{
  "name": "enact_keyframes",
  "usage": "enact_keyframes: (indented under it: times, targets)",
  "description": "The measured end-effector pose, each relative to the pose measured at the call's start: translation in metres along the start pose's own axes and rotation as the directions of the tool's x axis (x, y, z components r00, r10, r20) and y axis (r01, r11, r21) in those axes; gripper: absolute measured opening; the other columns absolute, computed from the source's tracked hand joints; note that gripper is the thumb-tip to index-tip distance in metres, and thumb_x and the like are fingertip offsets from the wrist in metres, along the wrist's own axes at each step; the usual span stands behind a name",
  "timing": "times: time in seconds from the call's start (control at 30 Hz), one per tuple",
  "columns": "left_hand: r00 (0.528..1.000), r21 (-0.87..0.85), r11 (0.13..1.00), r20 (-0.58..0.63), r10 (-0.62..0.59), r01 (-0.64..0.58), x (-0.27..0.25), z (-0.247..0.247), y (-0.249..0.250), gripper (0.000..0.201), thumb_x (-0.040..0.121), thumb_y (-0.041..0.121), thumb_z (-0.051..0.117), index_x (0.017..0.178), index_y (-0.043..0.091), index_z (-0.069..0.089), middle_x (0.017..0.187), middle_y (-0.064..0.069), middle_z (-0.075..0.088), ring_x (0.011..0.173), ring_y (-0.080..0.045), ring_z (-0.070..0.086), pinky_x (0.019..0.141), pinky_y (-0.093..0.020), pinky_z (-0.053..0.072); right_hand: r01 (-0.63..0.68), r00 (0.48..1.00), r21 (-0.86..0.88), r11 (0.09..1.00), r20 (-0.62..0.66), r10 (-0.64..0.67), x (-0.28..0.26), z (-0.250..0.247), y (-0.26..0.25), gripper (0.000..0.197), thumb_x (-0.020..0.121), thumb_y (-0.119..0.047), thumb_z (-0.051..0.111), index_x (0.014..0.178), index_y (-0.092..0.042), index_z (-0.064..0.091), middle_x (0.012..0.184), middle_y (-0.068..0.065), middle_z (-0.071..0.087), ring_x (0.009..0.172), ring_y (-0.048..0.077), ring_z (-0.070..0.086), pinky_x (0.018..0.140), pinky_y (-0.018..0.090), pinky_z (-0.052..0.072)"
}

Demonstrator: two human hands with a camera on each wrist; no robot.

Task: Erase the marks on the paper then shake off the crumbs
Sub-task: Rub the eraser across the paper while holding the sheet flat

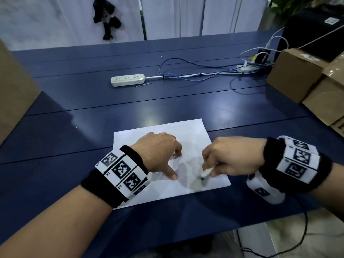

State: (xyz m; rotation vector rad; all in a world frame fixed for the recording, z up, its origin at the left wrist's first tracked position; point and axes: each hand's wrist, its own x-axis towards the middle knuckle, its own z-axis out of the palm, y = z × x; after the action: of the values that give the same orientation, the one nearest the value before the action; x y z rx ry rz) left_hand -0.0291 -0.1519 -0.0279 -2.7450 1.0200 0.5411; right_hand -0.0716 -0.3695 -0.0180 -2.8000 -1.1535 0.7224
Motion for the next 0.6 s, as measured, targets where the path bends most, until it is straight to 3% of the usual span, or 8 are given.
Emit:
enact_keyframes:
  times: [0.13,0.2,0.27,0.33,0.4,0.47,0.53,0.6]
  targets:
    - [1.0,-0.006,1.0,0.0,0.003,-0.003,-0.001,-0.001,0.001,0.057,0.07,0.066,0.075,0.113,0.034,0.058,0.112,0.014,0.056,0.107,-0.013,0.053,0.091,-0.037,0.046,-0.231,0.961,-0.037,0.972,-0.168,0.221,0.024,-0.011,0.025,0.033,0.082,-0.05,0.048,0.096,-0.031,0.071,0.09,-0.004,0.068,0.09,0.024,0.063,0.076,0.037,0.054]
    - [1.0,-0.015,1.0,0.001,0.001,-0.001,-0.001,-0.001,0.001,0.057,0.069,0.066,0.075,0.114,0.034,0.058,0.111,0.015,0.056,0.106,-0.013,0.053,0.092,-0.038,0.046,-0.256,0.944,-0.125,0.959,-0.246,0.22,0.028,-0.011,0.031,0.034,0.084,-0.05,0.044,0.088,-0.029,0.069,0.086,-0.001,0.065,0.088,0.029,0.062,0.072,0.039,0.054]
    - [1.0,-0.008,1.0,0.006,-0.004,0.004,-0.001,-0.001,0.0,0.057,0.069,0.066,0.075,0.113,0.034,0.058,0.112,0.014,0.055,0.106,-0.013,0.052,0.091,-0.037,0.045,-0.221,0.954,-0.204,0.954,-0.246,0.168,0.021,-0.006,0.021,0.029,0.091,-0.045,0.047,0.092,-0.026,0.068,0.093,-0.002,0.063,0.09,0.027,0.06,0.07,0.034,0.05]
    - [1.0,-0.003,1.0,0.004,-0.008,0.008,0.0,-0.001,0.0,0.055,0.069,0.066,0.075,0.109,0.033,0.057,0.111,0.014,0.055,0.105,-0.013,0.053,0.089,-0.036,0.045,-0.1,0.982,-0.161,0.982,-0.178,0.071,0.006,0.003,0.006,0.025,0.094,-0.039,0.05,0.102,-0.025,0.069,0.1,-0.006,0.06,0.09,0.021,0.057,0.067,0.03,0.041]
    - [1.0,-0.005,1.0,0.002,-0.005,0.005,0.001,0.001,0.0,0.052,0.07,0.066,0.075,0.106,0.033,0.057,0.11,0.013,0.055,0.104,-0.014,0.053,0.088,-0.035,0.045,0.016,0.997,-0.087,0.996,-0.073,-0.022,-0.003,0.004,-0.002,0.023,0.093,-0.036,0.054,0.107,-0.027,0.069,0.1,-0.007,0.059,0.089,0.016,0.055,0.069,0.029,0.04]
    - [1.0,-0.007,1.0,0.006,0.001,-0.001,0.0,0.0,0.001,0.053,0.07,0.065,0.075,0.107,0.032,0.058,0.11,0.013,0.054,0.104,-0.014,0.053,0.088,-0.035,0.044,-0.015,0.998,-0.038,0.999,-0.065,0.013,0.004,-0.001,0.003,0.024,0.091,-0.037,0.056,0.109,-0.029,0.07,0.1,-0.007,0.063,0.092,0.015,0.056,0.073,0.028,0.044]
    - [1.0,-0.007,1.0,0.004,0.008,-0.008,0.0,0.0,0.002,0.057,0.071,0.064,0.075,0.114,0.032,0.058,0.112,0.013,0.055,0.106,-0.014,0.053,0.089,-0.035,0.043,-0.156,0.982,-0.045,0.987,-0.115,0.15,0.018,-0.009,0.019,0.04,0.083,-0.055,0.046,0.105,-0.032,0.071,0.098,-0.005,0.067,0.095,0.02,0.06,0.077,0.033,0.051]
    - [1.0,-0.006,1.0,-0.001,0.013,-0.013,-0.001,-0.001,0.001,0.059,0.071,0.064,0.075,0.117,0.033,0.057,0.113,0.013,0.055,0.106,-0.015,0.053,0.089,-0.035,0.043,-0.219,0.961,-0.106,0.97,-0.195,0.196,0.026,-0.009,0.031,0.066,0.068,-0.07,0.025,0.098,-0.032,0.07,0.092,-0.003,0.067,0.091,0.026,0.062,0.074,0.041,0.055]
